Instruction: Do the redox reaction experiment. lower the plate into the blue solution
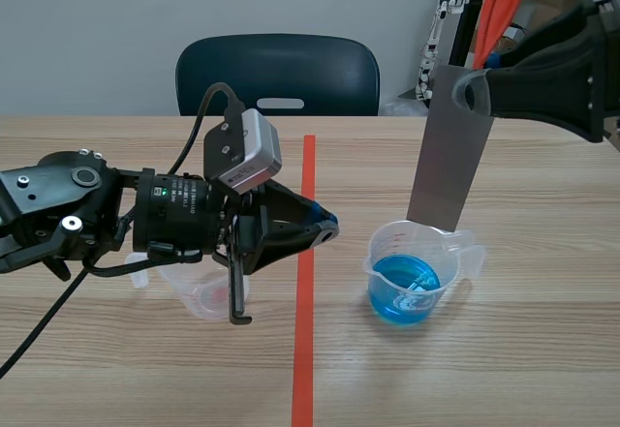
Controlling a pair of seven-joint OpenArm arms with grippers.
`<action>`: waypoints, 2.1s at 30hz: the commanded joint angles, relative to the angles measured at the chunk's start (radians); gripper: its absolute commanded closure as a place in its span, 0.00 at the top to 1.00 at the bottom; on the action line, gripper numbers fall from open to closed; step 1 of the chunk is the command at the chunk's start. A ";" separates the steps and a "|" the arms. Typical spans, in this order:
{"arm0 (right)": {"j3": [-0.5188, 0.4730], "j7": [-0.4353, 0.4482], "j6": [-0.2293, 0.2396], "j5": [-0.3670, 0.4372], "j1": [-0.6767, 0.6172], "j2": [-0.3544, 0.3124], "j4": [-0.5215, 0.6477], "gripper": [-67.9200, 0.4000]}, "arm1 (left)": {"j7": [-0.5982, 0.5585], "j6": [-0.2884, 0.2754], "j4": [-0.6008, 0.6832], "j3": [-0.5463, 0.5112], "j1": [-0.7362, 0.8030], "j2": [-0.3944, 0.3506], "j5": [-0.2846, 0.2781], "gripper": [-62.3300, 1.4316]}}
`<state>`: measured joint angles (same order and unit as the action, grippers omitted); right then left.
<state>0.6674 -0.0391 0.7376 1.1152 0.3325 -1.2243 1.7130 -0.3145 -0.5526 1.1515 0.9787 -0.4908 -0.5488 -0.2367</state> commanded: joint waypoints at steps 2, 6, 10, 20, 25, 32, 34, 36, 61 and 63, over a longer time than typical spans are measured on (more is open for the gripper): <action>-0.034 0.004 0.008 0.014 0.016 -0.010 0.011 0.01 | -0.013 -0.001 0.011 -0.008 -0.011 0.005 -0.014 0.09; -0.034 -0.013 0.008 0.014 0.016 -0.001 0.011 0.01 | -0.013 -0.001 0.011 -0.008 -0.011 0.005 -0.014 0.09; -0.034 -0.018 0.008 0.014 0.016 0.002 0.011 0.01 | -0.013 -0.001 0.011 -0.008 -0.011 0.005 -0.014 0.09; -0.034 -0.011 0.008 0.014 0.016 0.000 0.011 0.01 | -0.013 -0.001 0.011 -0.008 -0.011 0.005 -0.014 0.09; -0.034 -0.006 0.008 0.014 0.016 0.000 0.011 0.01 | -0.013 -0.001 0.011 -0.008 -0.011 0.005 -0.014 0.09; -0.034 -0.007 0.008 0.014 0.016 0.000 0.011 0.01 | -0.013 -0.001 0.011 -0.008 -0.011 0.005 -0.014 0.09; -0.034 -0.007 0.008 0.014 0.016 0.000 0.011 0.01 | -0.013 -0.001 0.011 -0.008 -0.011 0.005 -0.014 0.09; -0.034 -0.007 0.008 0.014 0.016 0.000 0.011 0.01 | -0.013 -0.001 0.011 -0.008 -0.011 0.005 -0.014 0.09; -0.034 0.031 0.008 -0.039 -0.006 0.006 0.011 0.01 | -0.396 0.004 0.015 -0.232 0.259 -0.246 -0.014 0.09; -0.034 0.031 0.008 -0.039 -0.006 0.006 0.011 0.01 | -0.450 0.004 0.015 -0.282 0.322 -0.277 -0.014 0.09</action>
<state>0.6514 -0.0269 0.7376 1.0626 0.3153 -1.2186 1.7130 -0.7467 -0.5510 1.1515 0.7082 -0.1814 -0.8188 -0.2375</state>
